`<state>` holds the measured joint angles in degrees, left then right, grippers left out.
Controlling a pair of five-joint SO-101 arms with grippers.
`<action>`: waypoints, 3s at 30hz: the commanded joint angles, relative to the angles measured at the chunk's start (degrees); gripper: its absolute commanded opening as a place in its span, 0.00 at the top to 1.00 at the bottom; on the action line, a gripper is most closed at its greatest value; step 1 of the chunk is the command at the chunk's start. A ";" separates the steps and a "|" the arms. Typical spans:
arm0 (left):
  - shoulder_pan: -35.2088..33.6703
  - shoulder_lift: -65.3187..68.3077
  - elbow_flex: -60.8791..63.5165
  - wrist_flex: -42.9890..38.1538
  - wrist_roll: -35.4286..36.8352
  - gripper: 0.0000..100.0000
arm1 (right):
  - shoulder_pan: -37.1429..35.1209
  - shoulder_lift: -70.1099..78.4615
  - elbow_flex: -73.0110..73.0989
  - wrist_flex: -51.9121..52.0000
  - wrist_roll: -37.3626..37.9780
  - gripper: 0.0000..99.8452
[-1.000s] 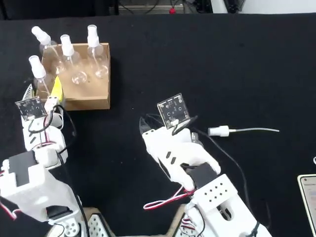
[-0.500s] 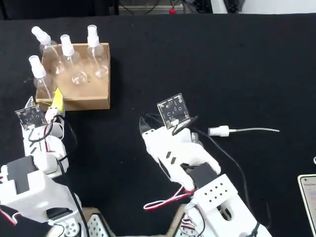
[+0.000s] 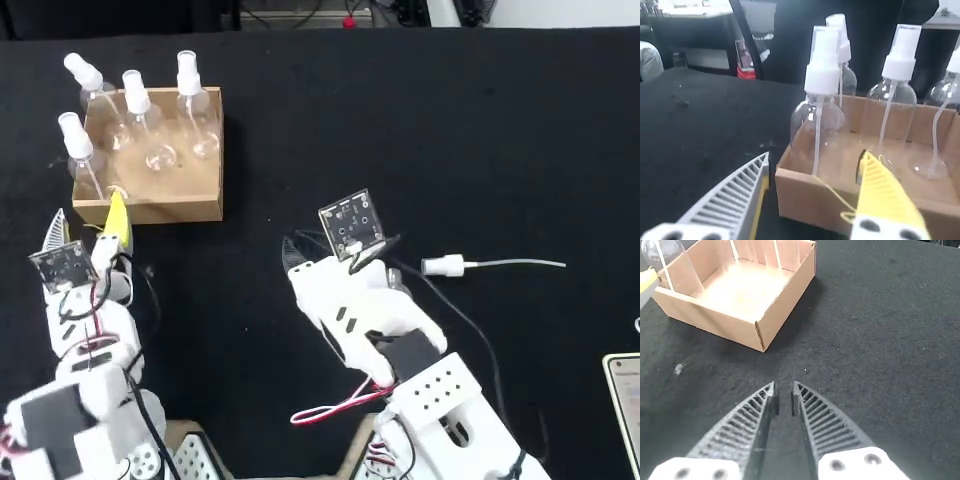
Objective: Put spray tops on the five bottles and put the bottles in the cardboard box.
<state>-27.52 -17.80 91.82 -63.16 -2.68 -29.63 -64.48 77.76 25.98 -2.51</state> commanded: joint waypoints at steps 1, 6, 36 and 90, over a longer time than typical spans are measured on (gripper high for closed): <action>-0.13 -8.44 -0.13 14.51 0.26 0.72 | -0.53 0.31 -0.48 -1.49 0.70 0.95; -0.66 -20.13 1.54 32.70 0.26 0.72 | -0.53 0.31 -0.48 -1.49 0.70 0.95; 8.40 -84.48 -4.35 114.99 -11.96 0.73 | -0.26 0.22 1.19 -1.58 0.79 0.95; 32.57 -84.66 0.13 114.20 -0.62 0.73 | 17.49 16.75 -30.11 52.22 15.30 0.84</action>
<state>4.57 -102.11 92.79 52.35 -3.56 -14.95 -52.35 50.33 75.38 11.12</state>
